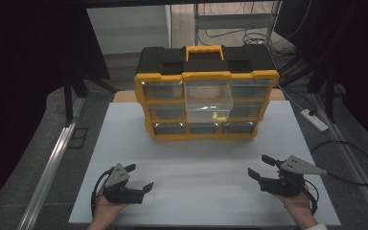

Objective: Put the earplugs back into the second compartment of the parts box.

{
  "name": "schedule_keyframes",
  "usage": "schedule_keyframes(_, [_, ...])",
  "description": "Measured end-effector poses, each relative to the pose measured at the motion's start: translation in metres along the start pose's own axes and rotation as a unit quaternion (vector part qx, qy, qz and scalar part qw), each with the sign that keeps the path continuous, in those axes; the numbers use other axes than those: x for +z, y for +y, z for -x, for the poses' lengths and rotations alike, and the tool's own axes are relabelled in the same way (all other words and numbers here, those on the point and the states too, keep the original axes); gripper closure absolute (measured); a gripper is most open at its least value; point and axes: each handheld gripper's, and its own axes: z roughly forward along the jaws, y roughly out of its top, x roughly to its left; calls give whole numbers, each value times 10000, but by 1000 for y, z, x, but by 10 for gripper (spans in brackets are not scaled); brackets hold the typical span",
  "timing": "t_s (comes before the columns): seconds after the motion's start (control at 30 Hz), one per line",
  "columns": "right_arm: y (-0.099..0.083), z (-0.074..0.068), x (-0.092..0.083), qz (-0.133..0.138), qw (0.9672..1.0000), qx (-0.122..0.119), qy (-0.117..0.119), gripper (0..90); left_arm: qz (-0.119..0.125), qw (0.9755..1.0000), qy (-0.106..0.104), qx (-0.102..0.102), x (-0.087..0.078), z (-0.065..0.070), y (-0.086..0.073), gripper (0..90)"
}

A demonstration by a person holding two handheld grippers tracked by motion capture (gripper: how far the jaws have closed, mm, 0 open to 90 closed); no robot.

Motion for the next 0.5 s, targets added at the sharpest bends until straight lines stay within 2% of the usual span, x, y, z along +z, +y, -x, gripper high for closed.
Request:
schedule_keyframes(0.17, [-15,8,0,-116,9999,64,8,258,25,10000,9,9,-1,0,1,68])
schedule_keyframes(0.3, [-17,10,0,-116,9999,121,9,258,22,10000,18,48,-1,0,1,68])
schedule_keyframes(0.5, [-18,10,1,-100,9999,30,-16,255,2,10000,19,52,0,1,1,67])
